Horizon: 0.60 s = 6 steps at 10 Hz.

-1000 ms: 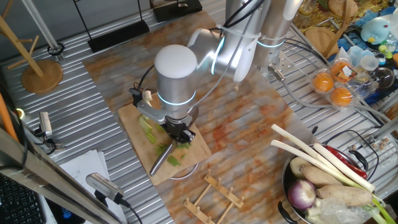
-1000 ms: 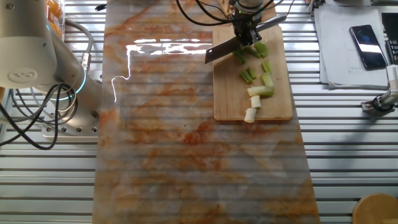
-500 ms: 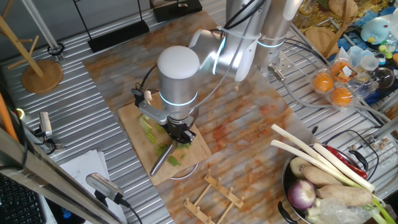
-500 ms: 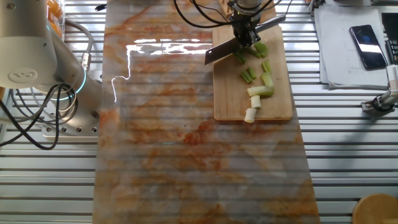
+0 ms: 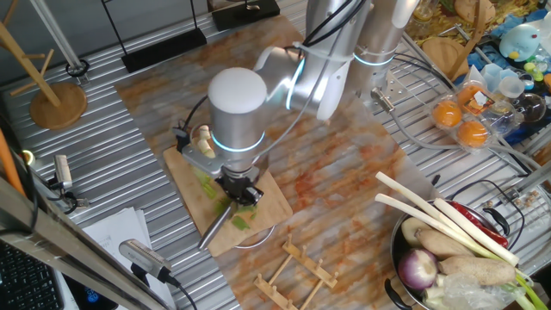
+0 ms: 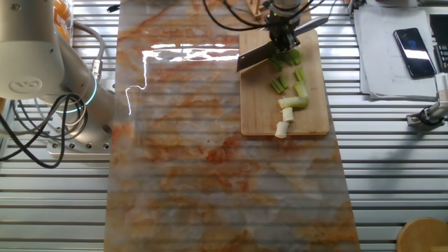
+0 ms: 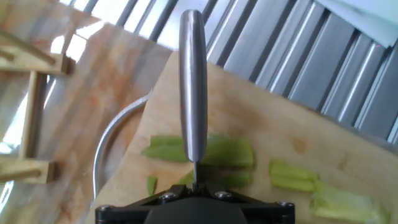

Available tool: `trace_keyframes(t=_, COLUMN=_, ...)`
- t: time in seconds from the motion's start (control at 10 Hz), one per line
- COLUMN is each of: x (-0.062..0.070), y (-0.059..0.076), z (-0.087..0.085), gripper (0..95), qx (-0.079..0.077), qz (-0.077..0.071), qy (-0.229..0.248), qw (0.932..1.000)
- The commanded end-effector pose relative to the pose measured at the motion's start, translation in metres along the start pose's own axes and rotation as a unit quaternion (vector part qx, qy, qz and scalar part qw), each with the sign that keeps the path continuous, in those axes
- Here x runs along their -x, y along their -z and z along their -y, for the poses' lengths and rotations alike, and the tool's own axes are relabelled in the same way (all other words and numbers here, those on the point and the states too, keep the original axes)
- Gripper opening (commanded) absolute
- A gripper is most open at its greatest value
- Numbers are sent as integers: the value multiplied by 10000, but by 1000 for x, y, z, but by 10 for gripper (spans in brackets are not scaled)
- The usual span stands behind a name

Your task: Chop the scallions

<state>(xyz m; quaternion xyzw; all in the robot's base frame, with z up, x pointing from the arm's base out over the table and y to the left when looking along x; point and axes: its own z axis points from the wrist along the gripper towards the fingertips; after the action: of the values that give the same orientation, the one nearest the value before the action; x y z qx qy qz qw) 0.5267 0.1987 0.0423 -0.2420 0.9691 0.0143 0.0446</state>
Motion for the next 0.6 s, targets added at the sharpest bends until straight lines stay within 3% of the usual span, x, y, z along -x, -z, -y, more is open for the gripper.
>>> trace_keyframes(t=0.1, x=9, y=1, z=1, gripper=0, qx=35, qz=14, qy=-15, qw=10000)
trace_keyframes(t=0.3, x=13, y=-10, z=1, gripper=0, qx=54, qz=3, qy=-40, qw=10000)
trace_keyframes(t=0.4, x=10, y=-6, z=1, gripper=0, qx=-14, qz=-152, qy=29, qw=9999)
trace_keyframes(t=0.6, x=2, y=-1, z=0, gripper=0, qx=25, qz=-189, qy=53, qw=9998)
